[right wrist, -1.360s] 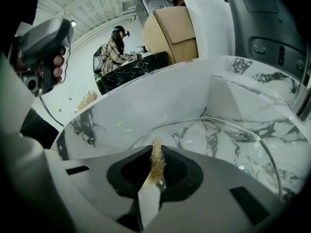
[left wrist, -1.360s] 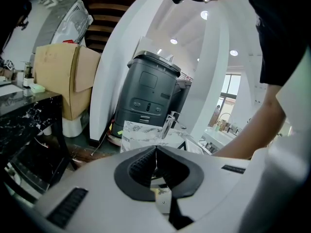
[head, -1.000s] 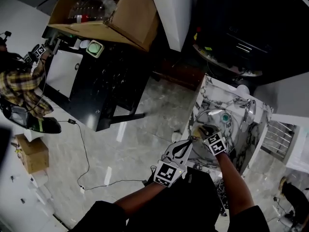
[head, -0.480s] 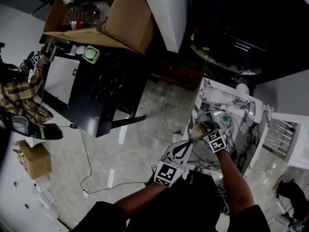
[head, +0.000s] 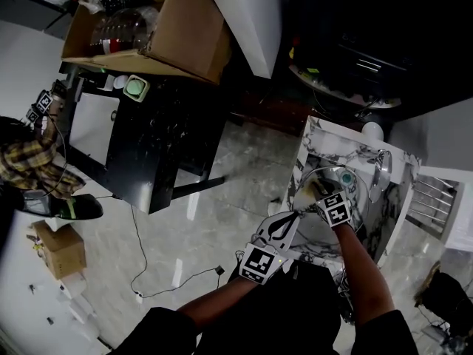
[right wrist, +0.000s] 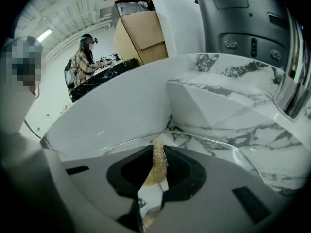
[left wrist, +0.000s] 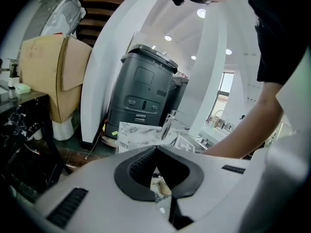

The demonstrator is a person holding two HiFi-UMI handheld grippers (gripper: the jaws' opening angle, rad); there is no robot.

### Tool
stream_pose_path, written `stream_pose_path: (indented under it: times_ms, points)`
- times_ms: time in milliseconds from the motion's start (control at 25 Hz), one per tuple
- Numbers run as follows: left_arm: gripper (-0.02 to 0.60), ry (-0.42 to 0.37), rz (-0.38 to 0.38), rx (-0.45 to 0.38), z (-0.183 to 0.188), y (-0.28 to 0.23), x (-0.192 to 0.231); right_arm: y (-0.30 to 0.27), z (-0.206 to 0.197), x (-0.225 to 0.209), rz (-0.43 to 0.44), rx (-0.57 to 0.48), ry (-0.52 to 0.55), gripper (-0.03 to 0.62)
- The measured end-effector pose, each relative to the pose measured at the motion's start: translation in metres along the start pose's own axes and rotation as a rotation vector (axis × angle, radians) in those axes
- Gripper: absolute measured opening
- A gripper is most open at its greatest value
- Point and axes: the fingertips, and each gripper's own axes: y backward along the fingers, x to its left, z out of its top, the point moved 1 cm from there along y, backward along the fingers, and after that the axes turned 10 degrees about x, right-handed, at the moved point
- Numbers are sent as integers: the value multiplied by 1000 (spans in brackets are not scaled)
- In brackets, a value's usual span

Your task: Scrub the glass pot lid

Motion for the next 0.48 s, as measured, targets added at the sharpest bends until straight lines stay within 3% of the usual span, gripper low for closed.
stream_pose_path:
  times_ms: [480]
  points:
    - [15, -1, 1, 7, -1, -6, -11, 7, -1, -32, -122, -31, -64, 61]
